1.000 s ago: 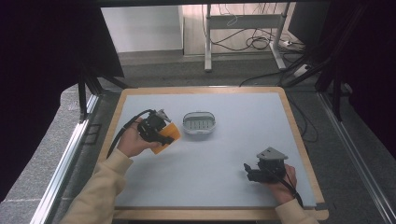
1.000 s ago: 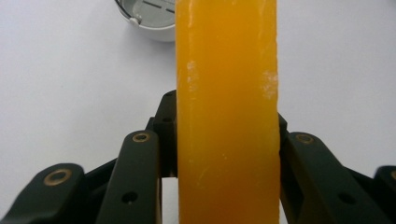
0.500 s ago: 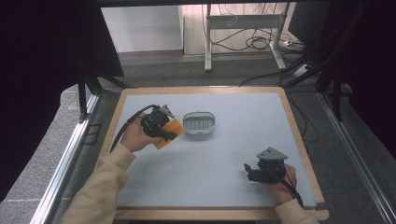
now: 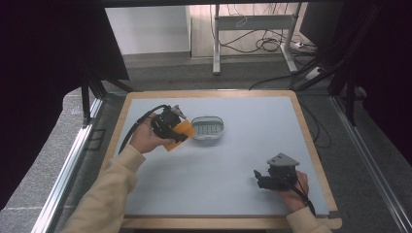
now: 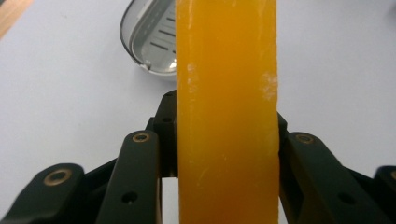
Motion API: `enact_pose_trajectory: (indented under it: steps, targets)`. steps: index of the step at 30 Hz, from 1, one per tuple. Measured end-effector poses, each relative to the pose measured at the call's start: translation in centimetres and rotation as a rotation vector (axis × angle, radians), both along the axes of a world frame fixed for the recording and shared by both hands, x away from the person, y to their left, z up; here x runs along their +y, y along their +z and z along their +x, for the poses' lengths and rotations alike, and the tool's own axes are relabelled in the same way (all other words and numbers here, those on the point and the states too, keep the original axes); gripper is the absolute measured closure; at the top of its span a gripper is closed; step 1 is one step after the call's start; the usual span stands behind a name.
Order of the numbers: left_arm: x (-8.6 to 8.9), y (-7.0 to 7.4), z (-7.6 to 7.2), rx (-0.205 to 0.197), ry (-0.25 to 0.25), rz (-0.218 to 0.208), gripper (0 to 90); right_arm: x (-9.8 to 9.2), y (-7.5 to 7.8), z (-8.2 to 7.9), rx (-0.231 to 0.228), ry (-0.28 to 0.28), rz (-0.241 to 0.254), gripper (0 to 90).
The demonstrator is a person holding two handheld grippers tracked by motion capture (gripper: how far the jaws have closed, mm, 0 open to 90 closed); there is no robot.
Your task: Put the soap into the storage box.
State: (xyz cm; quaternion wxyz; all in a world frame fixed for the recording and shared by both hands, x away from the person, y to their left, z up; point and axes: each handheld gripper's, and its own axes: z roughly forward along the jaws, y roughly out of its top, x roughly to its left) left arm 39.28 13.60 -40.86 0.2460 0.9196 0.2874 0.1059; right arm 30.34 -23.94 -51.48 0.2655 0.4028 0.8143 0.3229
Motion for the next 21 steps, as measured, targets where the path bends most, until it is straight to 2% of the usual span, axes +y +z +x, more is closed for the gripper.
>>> enact_pose_trajectory:
  steps: [21]
  targets:
    - [-2.2,-0.6,2.6,0.017,-0.054,0.005,61.9,-0.1,-0.1,0.1,0.005,0.003,0.0,13.0]
